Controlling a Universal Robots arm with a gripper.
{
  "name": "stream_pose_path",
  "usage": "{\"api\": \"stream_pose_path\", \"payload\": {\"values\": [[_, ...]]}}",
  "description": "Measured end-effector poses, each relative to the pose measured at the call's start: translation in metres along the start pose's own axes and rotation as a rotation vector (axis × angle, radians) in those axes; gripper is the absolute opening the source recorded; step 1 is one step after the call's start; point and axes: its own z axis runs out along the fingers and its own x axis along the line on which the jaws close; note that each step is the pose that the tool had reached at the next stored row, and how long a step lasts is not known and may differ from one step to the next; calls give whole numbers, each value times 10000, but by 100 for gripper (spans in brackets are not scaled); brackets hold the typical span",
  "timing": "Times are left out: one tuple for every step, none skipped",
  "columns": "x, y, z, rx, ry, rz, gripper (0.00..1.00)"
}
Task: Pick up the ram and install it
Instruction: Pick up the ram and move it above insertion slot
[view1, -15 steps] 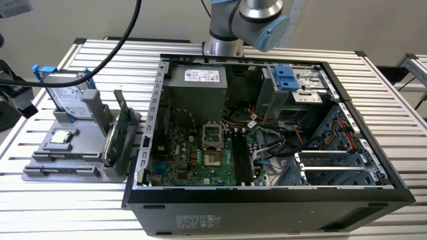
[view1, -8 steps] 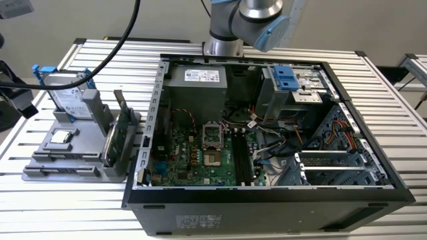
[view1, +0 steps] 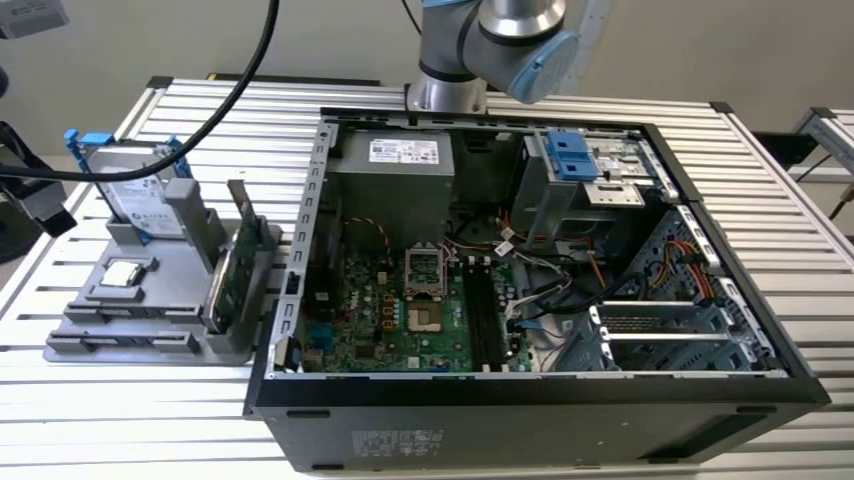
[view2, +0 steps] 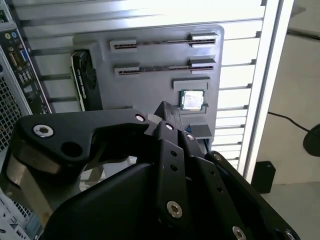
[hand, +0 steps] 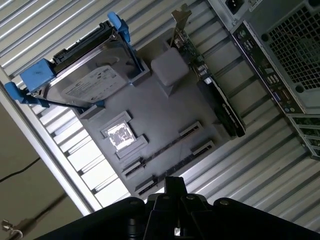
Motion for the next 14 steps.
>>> {"api": "stream_pose_path", "payload": {"values": [[0,0,0,0,0,1,0],[0,0,0,0,0,1,0],[0,0,0,0,0,1,0],[0,0,0,0,0,1,0],[0,0,0,0,0,1,0],[0,0,0,0,0,1,0],[0,0,0,0,0,1,0],[0,0,0,0,0,1,0],[0,0,0,0,0,1,0],[0,0,0,0,0,1,0],[0,0,0,0,0,2,0],[0,0,0,0,0,6,0],[0,0,0,0,0,14,0],[0,0,0,0,-1,25,0]]}}
